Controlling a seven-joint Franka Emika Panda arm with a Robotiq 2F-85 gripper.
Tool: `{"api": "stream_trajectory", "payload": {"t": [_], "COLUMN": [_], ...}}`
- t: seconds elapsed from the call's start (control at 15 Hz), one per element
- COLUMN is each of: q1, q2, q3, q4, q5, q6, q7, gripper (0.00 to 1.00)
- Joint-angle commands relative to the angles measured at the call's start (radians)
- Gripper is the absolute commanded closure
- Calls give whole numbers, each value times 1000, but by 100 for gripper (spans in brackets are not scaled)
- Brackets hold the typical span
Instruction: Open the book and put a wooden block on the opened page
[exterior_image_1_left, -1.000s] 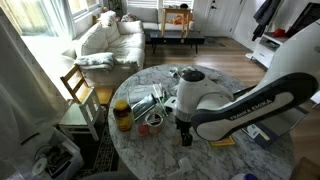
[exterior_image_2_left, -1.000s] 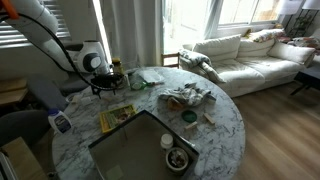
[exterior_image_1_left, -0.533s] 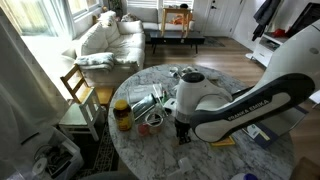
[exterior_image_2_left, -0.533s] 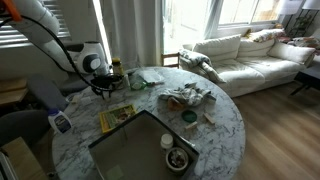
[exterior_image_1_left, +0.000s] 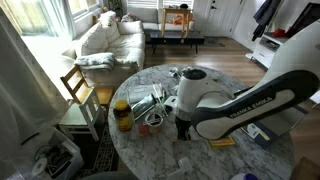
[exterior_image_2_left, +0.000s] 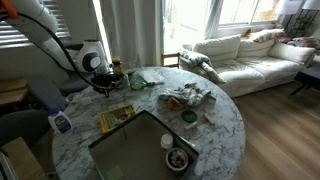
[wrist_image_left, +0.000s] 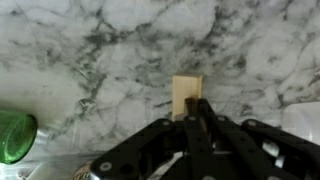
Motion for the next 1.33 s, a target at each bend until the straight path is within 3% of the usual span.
{"api": "stream_trajectory", "payload": {"t": [0.0,0.27,0.33,0.4,0.47,0.6,0.67,0.73,0.8,1.13,1.27], "q1": [-14,-9,-10,-10,-9,-9,-10,-9,-11,-10,-6], "q2": [6,26,27,27,25,19,14,9,7,15,25], "q3": [7,8,8,8,6,3,3,-1,-3,-12,-18], "q4": [-24,-22,-22,-24,-24,-24,-24,-25,-26,-27,-25], "q5": [25,25,26,25,21,18,17,14,12,6,-2], "q6": [19,32,34,42,44,51,57,61,68,127,154], "q7": [-33,-23,-21,-19,-19,-16,-17,-12,-12,0,5], "gripper": [64,37,34,72,67,73,34,39,38,2,0]}}
